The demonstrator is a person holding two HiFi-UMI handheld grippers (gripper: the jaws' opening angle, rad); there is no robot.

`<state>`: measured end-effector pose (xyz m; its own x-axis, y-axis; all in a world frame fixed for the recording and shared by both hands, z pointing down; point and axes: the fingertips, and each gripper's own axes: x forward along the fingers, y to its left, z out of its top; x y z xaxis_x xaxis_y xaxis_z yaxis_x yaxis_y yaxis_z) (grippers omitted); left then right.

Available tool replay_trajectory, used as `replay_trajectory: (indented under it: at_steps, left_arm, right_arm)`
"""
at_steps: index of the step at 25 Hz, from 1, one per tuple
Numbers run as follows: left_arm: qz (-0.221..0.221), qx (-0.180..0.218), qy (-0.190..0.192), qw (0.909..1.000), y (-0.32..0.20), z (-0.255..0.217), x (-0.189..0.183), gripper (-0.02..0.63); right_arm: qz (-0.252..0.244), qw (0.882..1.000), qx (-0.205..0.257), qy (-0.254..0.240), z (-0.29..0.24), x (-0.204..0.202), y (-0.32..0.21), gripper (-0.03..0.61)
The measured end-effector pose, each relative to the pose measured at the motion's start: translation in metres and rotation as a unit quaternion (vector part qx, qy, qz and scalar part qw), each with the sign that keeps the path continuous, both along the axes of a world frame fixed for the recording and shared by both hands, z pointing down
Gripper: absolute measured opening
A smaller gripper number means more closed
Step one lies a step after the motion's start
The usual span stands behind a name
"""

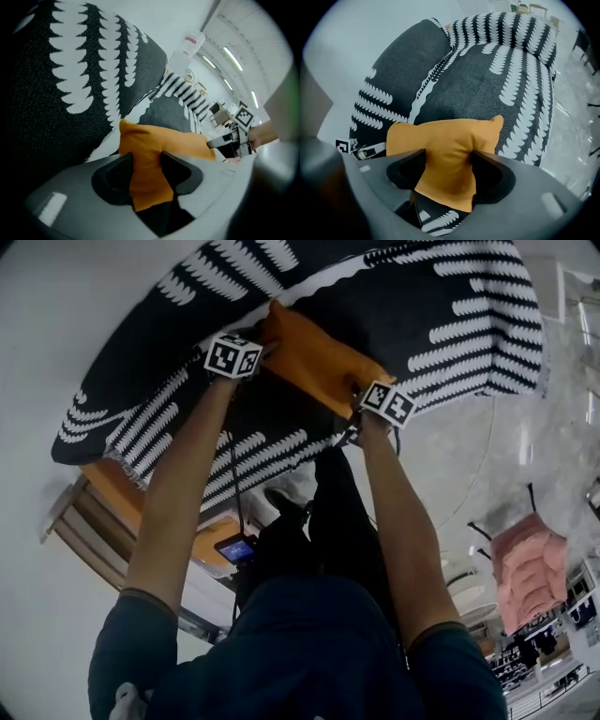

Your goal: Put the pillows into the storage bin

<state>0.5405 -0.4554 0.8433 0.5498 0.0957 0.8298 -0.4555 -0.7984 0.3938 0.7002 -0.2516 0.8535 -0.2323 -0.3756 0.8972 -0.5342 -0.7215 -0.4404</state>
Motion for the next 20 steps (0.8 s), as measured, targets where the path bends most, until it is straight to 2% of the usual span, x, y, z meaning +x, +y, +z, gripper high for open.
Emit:
replay_trajectory:
  at_steps: [1, 4, 7, 11, 15, 20]
  left_arm:
    - [-0.006, -0.005, 0.009, 0.9999, 0.001, 0.001, 0.005, 0.158]
    - [-0.037, -0.011, 0.020, 0.9991, 0.005, 0.003, 0.010, 0.128]
    - [-0.063, -0.002, 0.025, 0.9977, 0.010, -0.002, 0.006, 0.053]
    - [-0.110, 0.002, 0.013, 0.9939, 0.022, -0.018, -0.025, 0.006]
    - [-0.187, 0.014, 0.014, 0.9821, 0.029, -0.051, -0.073, 0.005]
    - [-0.278, 0.045, 0.028, 0.9591, 0.037, -0.104, -0.148, 0.005]
  right_arm:
    - [0.002, 1.000, 0.000, -0.005, 0.002, 0.002, -0.003, 0.315]
    - [0.000, 0.999, 0.001, -0.034, 0.004, 0.001, -0.008, 0.231]
    - [-0.022, 0.999, 0.012, -0.042, -0.003, -0.003, -0.009, 0.132]
    - [-0.072, 0.996, 0.037, -0.033, -0.033, -0.019, -0.009, 0.085]
    - [-0.148, 0.986, 0.077, -0.025, -0.079, -0.040, -0.026, 0.071]
    - [-0.231, 0.965, 0.120, -0.021, -0.128, -0.083, -0.063, 0.062]
